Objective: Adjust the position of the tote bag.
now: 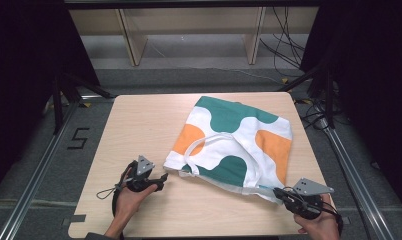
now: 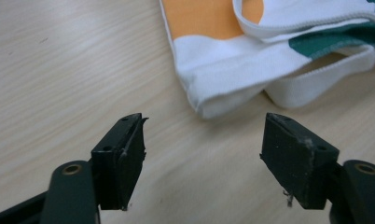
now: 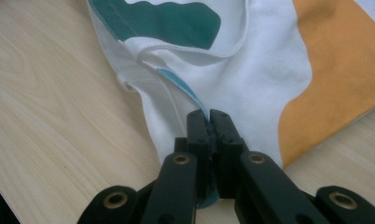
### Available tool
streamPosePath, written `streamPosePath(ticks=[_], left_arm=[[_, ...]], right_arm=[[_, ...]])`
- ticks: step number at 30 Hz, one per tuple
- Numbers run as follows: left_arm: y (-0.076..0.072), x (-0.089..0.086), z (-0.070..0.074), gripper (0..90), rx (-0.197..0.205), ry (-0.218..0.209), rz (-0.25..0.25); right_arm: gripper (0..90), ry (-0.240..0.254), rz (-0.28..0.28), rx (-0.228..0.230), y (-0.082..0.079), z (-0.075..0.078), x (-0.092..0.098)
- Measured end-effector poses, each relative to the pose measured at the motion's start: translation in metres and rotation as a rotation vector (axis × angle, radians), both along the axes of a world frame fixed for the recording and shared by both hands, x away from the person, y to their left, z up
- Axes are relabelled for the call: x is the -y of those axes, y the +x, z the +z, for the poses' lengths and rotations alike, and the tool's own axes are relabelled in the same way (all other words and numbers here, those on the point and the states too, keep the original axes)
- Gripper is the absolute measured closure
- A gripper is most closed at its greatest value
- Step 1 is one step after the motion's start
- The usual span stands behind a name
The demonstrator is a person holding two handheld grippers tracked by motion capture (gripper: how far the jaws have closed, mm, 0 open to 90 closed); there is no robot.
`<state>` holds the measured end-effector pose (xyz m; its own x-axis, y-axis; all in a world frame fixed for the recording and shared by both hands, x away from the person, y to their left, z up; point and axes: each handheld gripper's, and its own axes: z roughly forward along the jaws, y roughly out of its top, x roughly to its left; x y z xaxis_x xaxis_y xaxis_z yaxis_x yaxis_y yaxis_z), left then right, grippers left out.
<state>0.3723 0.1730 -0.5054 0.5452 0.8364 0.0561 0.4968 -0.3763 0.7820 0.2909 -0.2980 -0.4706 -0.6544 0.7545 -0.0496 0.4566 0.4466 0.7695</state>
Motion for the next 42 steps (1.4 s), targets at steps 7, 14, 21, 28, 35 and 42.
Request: streamPosePath(ticks=[7, 14, 21, 28, 35, 42], left_arm=[[0.017, 0.013, -0.002, 42.9, 0.013, 0.115, -0.047], [0.025, 0.014, -0.002, 52.0, 0.074, 0.043, -0.060], [0.038, 0.022, -0.005, 70.1, 0.124, 0.121, -0.146], [0.020, 0.020, 0.005, 83.4, 0.141, 0.195, -0.238], [-0.026, 0.013, 0.011, 83.1, 0.108, 0.178, -0.283], [-0.068, 0.001, 0.015, 83.0, 0.109, 0.175, -0.315]], right_arm=[[87.8, 0.011, 0.001, -0.010, 0.000, 0.000, 0.001], [87.3, -0.002, 0.006, -0.004, 0.001, -0.001, 0.002], [84.7, -0.007, 0.016, -0.008, 0.001, -0.002, -0.002], [84.3, -0.121, 0.009, 0.026, 0.001, -0.006, -0.005], [86.1, -0.143, 0.001, 0.030, 0.006, -0.008, -0.001], [86.2, -0.140, 0.031, 0.034, 0.005, -0.006, -0.005]])
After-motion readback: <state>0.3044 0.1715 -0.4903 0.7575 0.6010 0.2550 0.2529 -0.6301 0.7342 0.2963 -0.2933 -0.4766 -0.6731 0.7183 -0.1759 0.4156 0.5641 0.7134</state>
